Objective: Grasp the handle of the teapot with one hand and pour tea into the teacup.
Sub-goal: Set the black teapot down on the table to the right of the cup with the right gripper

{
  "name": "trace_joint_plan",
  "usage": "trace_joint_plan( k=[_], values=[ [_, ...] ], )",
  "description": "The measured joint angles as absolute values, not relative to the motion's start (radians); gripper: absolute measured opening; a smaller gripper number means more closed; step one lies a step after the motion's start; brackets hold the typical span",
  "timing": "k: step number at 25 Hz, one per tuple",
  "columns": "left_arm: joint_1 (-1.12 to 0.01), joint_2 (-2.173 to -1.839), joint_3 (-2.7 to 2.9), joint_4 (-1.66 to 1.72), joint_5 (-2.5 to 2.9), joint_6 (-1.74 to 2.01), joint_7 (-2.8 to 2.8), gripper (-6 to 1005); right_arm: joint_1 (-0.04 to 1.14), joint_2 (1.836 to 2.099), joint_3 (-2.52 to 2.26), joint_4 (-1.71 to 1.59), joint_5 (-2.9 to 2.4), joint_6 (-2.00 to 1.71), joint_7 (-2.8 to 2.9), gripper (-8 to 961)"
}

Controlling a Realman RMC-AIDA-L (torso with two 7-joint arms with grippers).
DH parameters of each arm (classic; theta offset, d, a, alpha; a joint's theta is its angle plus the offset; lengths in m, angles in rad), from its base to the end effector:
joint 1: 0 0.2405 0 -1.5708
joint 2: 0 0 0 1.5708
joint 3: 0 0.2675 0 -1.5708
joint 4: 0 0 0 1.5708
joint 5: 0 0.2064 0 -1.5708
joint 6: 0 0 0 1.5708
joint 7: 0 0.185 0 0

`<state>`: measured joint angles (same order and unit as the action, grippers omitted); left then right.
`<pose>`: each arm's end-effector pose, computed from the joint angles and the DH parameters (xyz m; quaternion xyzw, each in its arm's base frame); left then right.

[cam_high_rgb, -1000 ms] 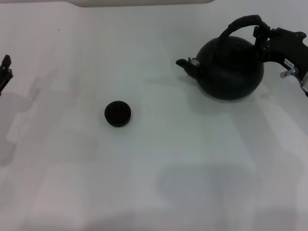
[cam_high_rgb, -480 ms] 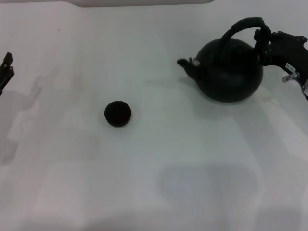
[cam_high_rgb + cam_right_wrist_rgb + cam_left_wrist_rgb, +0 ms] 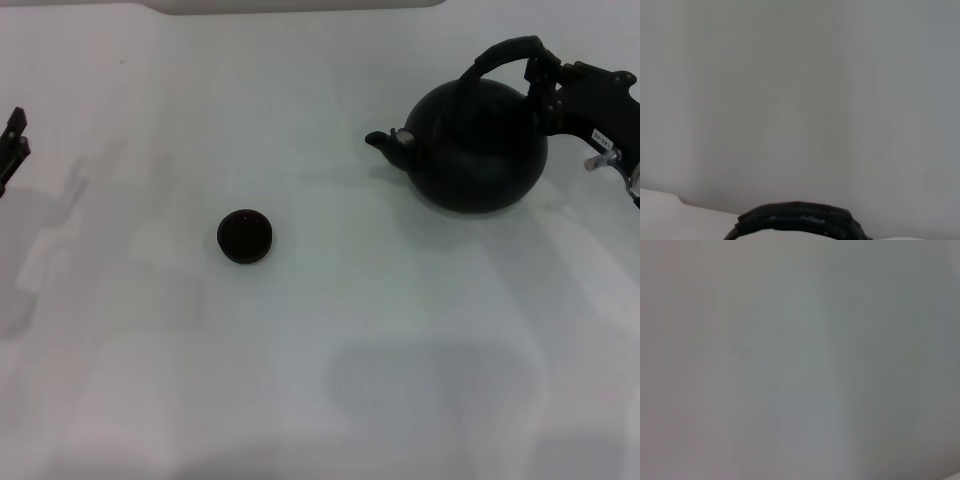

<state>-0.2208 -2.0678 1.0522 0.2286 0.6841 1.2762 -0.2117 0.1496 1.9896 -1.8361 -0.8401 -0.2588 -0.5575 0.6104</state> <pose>-0.3705 0.3114 0.0055 -0.7528 -0.1407 -0.2315 0.5999 0.3051 0.3651 -0.0403 -0.7998 0.2726 0.2394 0.4782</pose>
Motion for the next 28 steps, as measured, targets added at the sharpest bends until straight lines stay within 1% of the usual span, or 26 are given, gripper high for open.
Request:
trace_joint_plan(
  k=[28],
  values=[
    [-0.221, -2.068, 1.055, 0.229, 0.684, 1.277, -0.212, 798, 0.147, 1.997, -1.839, -0.841, -0.34, -0.579, 0.61, 107]
  ],
)
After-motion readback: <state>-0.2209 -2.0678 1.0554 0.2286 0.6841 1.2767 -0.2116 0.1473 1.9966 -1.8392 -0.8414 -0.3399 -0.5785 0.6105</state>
